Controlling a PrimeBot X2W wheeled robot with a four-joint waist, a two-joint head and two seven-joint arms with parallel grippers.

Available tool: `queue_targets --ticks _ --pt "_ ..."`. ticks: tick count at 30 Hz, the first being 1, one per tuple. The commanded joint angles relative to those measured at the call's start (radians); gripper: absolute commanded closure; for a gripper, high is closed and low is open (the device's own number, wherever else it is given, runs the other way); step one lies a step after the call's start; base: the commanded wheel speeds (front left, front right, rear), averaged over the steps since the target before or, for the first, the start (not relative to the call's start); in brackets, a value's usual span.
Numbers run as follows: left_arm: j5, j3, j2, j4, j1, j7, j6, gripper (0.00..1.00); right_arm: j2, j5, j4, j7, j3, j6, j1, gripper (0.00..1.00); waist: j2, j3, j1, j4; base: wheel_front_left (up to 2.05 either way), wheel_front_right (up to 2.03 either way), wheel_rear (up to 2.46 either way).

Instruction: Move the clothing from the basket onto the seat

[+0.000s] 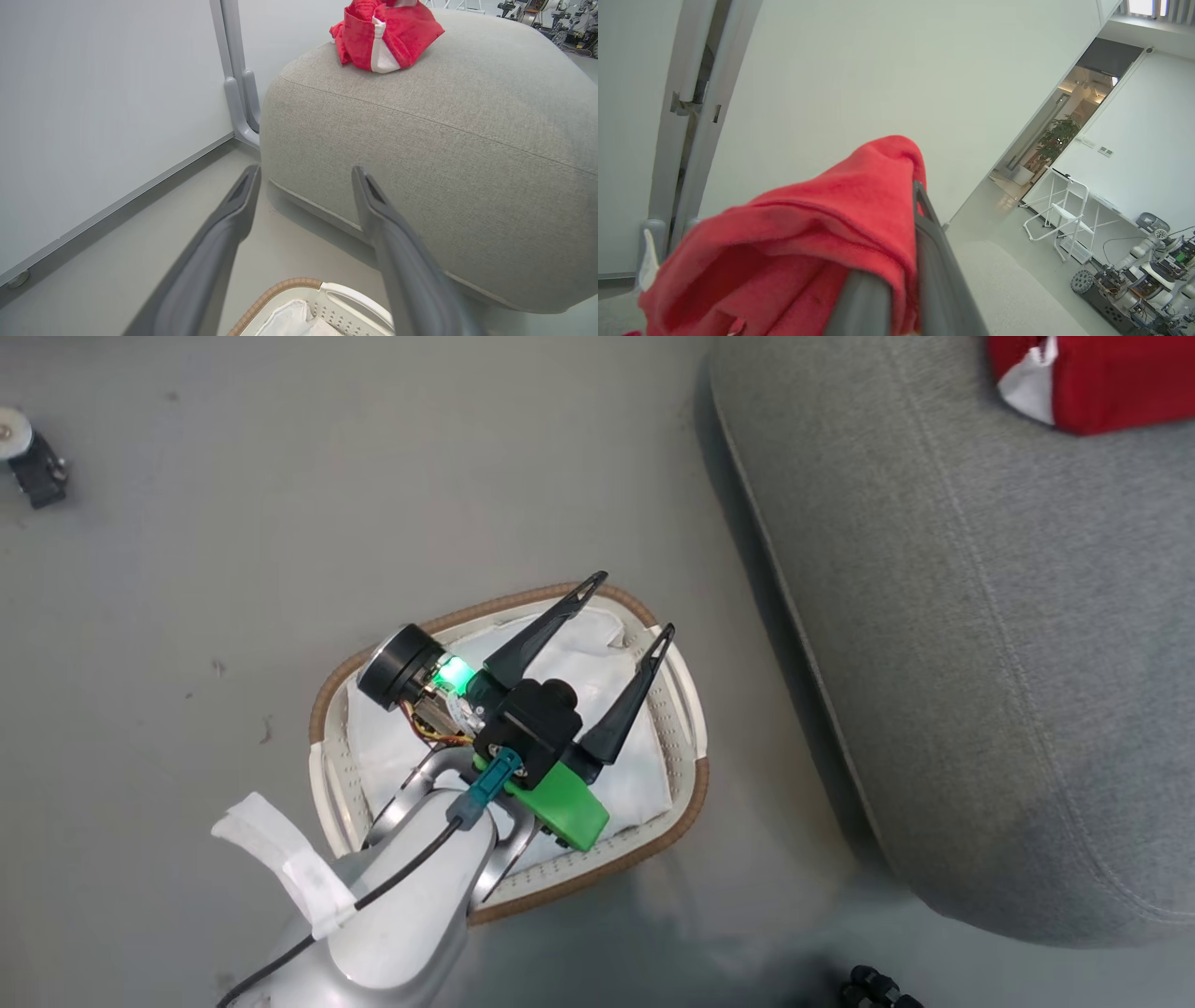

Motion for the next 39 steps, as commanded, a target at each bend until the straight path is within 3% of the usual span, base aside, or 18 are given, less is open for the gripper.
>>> queue_targets --ticks 1,8,12,13,14,16,17,18,30,39 --pt "0.001 -0.004 -0.004 -0.007 -0.026 0.000 -0.004 0.00 -0.008 -0.011 0.023 -0.009 -0.019 -0.001 0.000 1.00 -0.0001 0.103 -0.0002 0.098 0.00 0.00 0.00" --pt "-0.009 -0.012 -0.007 -0.025 -0.023 0.000 -0.004 0.00 0.014 -0.074 0.162 -0.038 -0.064 -0.001 0.091 1.00 -0.0001 0.131 -0.0002 0.115 0.00 0.00 0.00" --pt "-0.013 -0.004 0.004 -0.027 -0.007 0.000 0.001 0.00 0.046 -0.105 0.207 -0.053 -0.030 -0.001 0.133 1.00 -0.0001 0.125 -0.0002 0.096 0.00 0.00 0.00" --pt "-0.016 -0.002 0.004 -0.029 -0.004 0.000 0.001 0.00 0.047 -0.109 0.211 -0.055 -0.026 -0.001 0.137 0.96 -0.0001 0.122 -0.0002 0.090 0.00 0.00 0.00" --pt "-0.019 -0.001 0.003 -0.030 -0.001 0.000 0.001 0.00 0.049 -0.111 0.216 -0.059 -0.024 -0.001 0.144 0.73 -0.0001 0.117 -0.0002 0.085 0.00 0.00 0.00" --pt "-0.025 0.002 0.002 -0.030 0.004 0.000 0.000 0.00 0.060 -0.113 0.226 -0.064 -0.018 -0.001 0.156 0.47 -0.0001 0.105 -0.0002 0.076 0.00 0.00 0.00" --pt "-0.027 0.004 0.001 -0.031 0.005 0.000 0.000 0.00 0.066 -0.113 0.227 -0.066 -0.017 -0.001 0.164 0.17 -0.0001 0.099 -0.0002 0.072 0.00 0.00 0.00" --pt "-0.030 0.007 0.000 -0.030 0.007 0.000 0.001 0.00 0.071 -0.110 0.228 -0.069 -0.019 -0.001 0.171 0.00 -0.0001 0.091 -0.0002 0.067 0.00 0.00 0.00" --pt "-0.096 0.062 -0.025 -0.011 0.051 0.000 0.005 0.00 0.147 -0.049 0.148 -0.075 0.074 -0.001 0.287 0.00 -0.0001 -0.046 -0.0002 0.030 0.00 0.00 0.00" --pt "-0.121 0.179 -0.038 -0.023 0.123 0.000 0.055 0.00 0.184 0.029 0.046 -0.075 0.187 -0.001 0.377 0.00 -0.0001 -0.190 -0.0002 0.047 0.00 0.00 0.00"
